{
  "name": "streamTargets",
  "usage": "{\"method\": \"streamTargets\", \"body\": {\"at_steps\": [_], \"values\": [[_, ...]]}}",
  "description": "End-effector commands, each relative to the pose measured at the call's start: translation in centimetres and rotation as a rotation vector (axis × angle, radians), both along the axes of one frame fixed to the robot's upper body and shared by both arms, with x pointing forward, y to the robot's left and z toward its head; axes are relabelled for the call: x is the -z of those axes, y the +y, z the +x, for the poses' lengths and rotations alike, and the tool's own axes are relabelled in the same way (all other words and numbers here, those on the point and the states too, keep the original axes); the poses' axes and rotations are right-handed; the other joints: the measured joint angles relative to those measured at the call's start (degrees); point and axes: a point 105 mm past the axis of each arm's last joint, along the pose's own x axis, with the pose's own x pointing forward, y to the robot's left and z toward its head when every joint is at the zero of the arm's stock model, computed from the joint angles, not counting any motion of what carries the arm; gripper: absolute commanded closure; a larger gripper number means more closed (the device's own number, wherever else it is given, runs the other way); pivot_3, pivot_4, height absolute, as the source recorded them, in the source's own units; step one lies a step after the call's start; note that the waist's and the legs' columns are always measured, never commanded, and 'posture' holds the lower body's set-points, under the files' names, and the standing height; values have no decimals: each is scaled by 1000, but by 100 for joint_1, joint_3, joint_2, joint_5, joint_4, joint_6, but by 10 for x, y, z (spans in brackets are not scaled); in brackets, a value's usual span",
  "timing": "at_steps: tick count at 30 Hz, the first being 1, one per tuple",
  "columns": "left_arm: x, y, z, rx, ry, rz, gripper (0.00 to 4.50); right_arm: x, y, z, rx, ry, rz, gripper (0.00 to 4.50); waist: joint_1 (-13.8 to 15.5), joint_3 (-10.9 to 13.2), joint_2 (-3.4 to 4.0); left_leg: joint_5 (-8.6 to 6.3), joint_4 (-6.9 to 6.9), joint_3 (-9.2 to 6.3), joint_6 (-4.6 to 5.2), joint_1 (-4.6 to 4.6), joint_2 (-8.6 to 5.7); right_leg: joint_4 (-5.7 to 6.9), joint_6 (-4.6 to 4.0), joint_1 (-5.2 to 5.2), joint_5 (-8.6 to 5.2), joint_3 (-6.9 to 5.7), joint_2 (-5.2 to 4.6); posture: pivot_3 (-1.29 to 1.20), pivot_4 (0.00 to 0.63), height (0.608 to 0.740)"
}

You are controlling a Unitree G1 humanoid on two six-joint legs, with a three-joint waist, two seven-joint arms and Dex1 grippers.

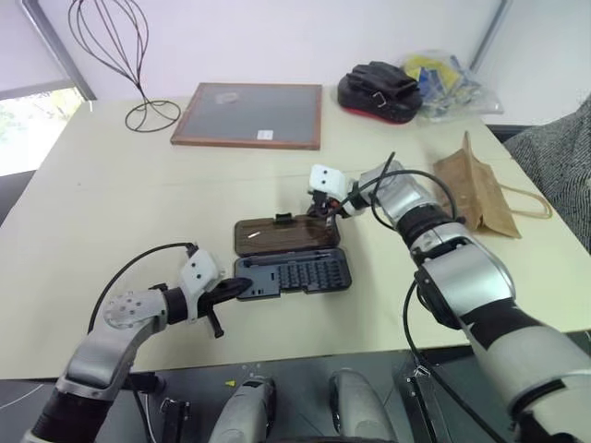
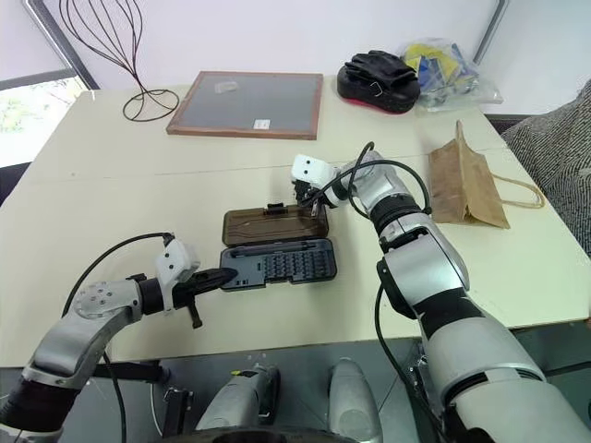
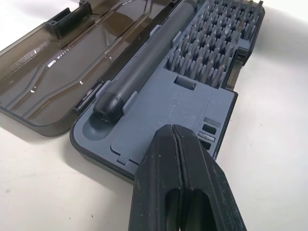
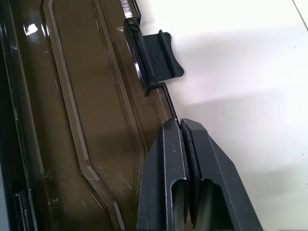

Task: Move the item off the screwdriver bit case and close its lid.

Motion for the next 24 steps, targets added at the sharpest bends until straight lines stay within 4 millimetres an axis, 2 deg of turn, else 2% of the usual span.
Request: {"method": "streamTargets", "body": {"at_steps": [1,7,8,9,16,24], "values": [[-2,2,-1,-15,-14,9,4500,22,-4,-6,10,53,-69,4467,-18,0,0,0,0,3,0,4,3,0,0,3,0,1,1,0,150,734],[-3,2,-2,-28,-21,5,4500,21,-5,-3,32,42,-74,4467,-41,0,0,-11,-18,12,7,68,11,-5,-1,59,-7,6,2,0,150,734],[-3,2,-2,-31,-22,4,4500,21,-5,-2,38,36,-74,3915,-43,0,0,-11,-18,12,7,68,11,-5,-1,59,-7,6,3,0,150,734],[-3,2,-2,-34,-23,3,4500,20,-5,-1,43,32,-75,3646,-42,2,2,-11,-18,12,7,67,12,-5,-1,58,-7,6,3,0,150,734],[-3,1,-4,-45,-23,-2,4500,22,-5,-1,47,23,-81,86,-40,1,0,-16,-22,16,7,62,12,-7,-1,51,-9,11,3,0,150,734],[-3,-1,-4,-42,-28,-4,4500,26,-4,-2,34,28,-92,36,-56,1,0,-17,-23,17,7,63,13,-8,-1,52,-10,11,4,0,150,734]]}}
